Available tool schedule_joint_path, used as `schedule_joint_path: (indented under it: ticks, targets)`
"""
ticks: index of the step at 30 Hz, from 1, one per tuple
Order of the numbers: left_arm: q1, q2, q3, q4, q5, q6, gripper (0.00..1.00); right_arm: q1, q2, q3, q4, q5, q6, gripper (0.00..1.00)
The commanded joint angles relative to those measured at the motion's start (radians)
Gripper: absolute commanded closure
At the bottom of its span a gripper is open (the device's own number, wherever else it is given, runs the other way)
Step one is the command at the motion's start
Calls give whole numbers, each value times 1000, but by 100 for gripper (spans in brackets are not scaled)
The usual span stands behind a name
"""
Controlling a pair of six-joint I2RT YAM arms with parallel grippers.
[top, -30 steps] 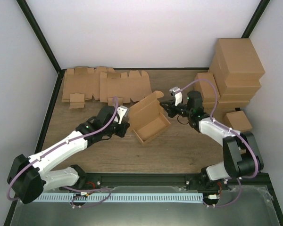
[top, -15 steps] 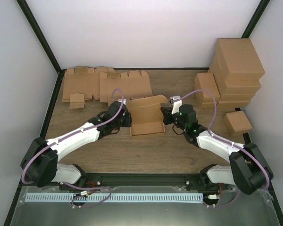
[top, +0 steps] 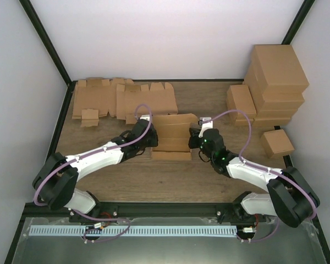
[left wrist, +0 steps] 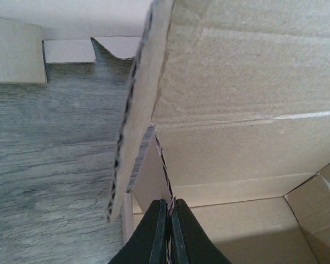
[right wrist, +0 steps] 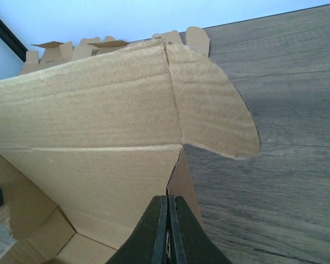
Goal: Fold the paper box
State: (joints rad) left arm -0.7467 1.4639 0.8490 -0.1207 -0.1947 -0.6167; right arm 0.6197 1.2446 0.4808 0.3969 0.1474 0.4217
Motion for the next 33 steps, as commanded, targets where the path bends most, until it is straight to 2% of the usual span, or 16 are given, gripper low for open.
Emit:
schedule_joint_path:
  ticks: [1,11,20,24,28,33]
  targets:
    - [-15,9,20,-16,34,63,96,20,3,-7,1,43,22,99]
    - [-15,-20,-20,-55,81,100,96,23,7,-17,-74,43,97,99]
    - [-15,-40,-32,-70,69,129,96,92,35,-4,-151,192,190,99]
    - [-14,-34,-12,-85,68,144,95,92,69,20,-166,197,183,99]
    - [-14,-54,-11,-94,79,146,84,92,54,21,-166,195,169,99]
    - [-15,-121,-19,-122,85,150,57,92,43,7,-140,187,129,99]
